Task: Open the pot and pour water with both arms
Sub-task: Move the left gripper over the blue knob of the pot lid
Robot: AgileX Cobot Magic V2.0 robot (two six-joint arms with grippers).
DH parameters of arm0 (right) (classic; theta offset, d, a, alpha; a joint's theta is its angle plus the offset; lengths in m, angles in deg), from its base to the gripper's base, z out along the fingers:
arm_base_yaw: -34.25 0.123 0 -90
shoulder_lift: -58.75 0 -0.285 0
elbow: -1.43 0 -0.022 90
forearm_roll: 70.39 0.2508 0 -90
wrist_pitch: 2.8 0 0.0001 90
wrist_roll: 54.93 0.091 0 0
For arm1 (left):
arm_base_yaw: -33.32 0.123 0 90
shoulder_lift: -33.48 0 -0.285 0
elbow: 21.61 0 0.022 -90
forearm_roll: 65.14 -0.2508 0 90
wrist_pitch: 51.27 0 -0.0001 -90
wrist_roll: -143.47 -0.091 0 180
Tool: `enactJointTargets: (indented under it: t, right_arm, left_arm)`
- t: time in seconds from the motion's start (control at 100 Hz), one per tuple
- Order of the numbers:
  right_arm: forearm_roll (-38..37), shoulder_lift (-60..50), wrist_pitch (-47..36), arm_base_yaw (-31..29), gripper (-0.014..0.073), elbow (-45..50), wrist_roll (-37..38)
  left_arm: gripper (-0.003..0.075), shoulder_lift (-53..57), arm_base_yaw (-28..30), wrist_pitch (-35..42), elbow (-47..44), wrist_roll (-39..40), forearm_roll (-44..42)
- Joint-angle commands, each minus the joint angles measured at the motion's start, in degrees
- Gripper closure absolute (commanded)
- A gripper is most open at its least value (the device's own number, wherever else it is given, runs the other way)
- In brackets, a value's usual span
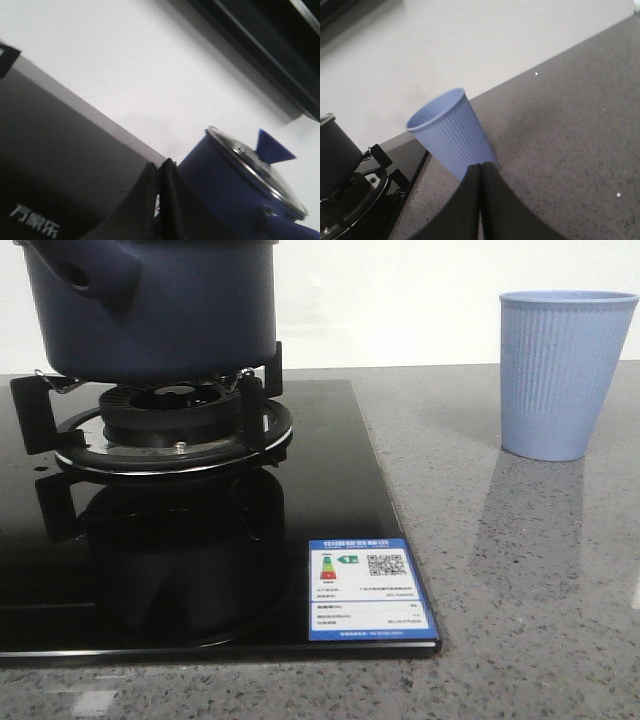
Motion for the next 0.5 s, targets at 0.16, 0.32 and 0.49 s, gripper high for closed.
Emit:
enactJointTargets:
  t: [0.16, 0.32, 0.49]
  right_arm:
    - [-7.32, 15.31, 9.56, 0.07, 0.0659, -15.96, -7.33]
    - [-7.32, 25.03, 12.72, 3.23, 0.0659, -23.20, -11.54]
    - [-7.32, 30.61, 12.82, 5.65, 0.0660, -26.52, -14.08]
  left_arm:
    - [0.0739, -13.67, -0.26, -14.77, 19.43, -11.58, -7.36]
    - [0.0739, -22.35, -4.05, -19.33, 26.92, -18.21, -6.65]
    - [0.0738, -27.75, -9.46, -18.77, 30.15, -20.21, -6.94]
